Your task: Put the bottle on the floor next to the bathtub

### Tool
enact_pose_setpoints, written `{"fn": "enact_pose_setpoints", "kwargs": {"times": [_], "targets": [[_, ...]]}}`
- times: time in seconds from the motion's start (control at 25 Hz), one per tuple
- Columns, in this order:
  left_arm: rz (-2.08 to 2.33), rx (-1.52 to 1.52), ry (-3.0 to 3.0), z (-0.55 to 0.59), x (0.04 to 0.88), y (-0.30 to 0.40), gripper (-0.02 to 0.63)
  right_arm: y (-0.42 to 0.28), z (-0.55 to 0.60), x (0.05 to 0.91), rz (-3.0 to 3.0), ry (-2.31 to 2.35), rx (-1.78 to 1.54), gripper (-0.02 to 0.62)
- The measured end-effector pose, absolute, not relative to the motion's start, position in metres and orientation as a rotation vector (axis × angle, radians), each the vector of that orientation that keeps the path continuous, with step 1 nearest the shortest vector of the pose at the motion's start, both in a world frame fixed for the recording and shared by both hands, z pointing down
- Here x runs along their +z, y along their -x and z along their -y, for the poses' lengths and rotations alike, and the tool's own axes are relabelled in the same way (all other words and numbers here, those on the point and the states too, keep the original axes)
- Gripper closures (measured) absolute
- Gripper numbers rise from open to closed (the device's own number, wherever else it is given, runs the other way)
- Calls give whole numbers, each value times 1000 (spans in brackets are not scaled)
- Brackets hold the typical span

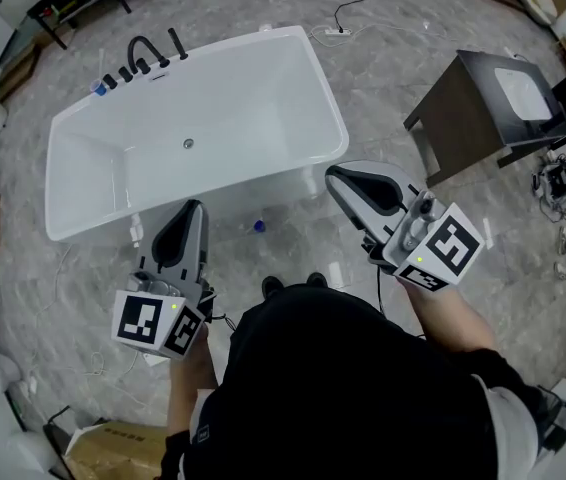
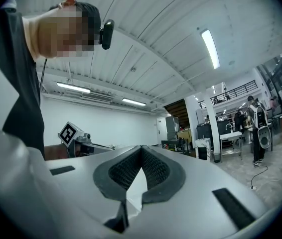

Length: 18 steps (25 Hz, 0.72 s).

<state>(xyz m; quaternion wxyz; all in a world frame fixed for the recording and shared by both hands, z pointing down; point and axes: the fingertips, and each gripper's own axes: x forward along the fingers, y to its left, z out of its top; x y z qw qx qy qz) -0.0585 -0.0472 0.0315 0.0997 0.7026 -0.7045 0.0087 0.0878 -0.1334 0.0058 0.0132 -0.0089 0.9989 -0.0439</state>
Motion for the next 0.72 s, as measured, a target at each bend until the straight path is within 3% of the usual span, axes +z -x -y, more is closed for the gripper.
{"fn": "enact_pose_setpoints", "kwargs": {"times": [0.72], "targets": [[2035,40,-2103,39,41,62,577,-77,117,21,-3131,40,-187,568]]}}
